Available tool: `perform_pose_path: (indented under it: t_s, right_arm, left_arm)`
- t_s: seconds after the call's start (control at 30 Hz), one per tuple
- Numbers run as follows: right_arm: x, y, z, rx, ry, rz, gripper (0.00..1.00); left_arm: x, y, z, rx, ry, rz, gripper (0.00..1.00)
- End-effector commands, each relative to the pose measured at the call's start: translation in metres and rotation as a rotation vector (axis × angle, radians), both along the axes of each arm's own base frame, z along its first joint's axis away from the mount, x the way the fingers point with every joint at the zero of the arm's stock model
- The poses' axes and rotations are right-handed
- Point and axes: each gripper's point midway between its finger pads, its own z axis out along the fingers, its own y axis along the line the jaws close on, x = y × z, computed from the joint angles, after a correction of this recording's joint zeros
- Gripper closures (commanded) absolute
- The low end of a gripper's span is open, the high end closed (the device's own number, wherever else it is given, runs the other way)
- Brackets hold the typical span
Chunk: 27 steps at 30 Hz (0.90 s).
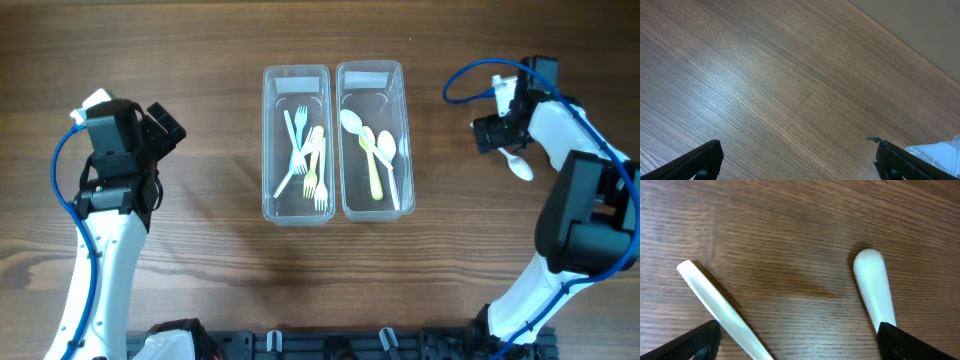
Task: Pack container
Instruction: 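Lower the right gripper onto a long white spoon and grasp it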
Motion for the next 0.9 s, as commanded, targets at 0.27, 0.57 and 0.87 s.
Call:
perform_pose_path:
  t_s: [0.27,0.57,0.87]
  right_arm:
    - [-0.016,0.026,-0.030,0.207,0.035,-0.205,0.02]
    - [-0.043,0.015,-0.034,0.085,0.184,-0.027,0.00]
    - [-0.076,0.009,-0.040,0.119,0.301,0.002,0.09]
  left_arm:
    - [-0.001,0.004,0.003,0.020,-0.004,0.003,0.00]
    - [-0.001,0.004,0.003,0.020,-0.004,0.003,0.00]
    - [-0.001,0.004,0.003,0.020,-0.004,0.003,0.00]
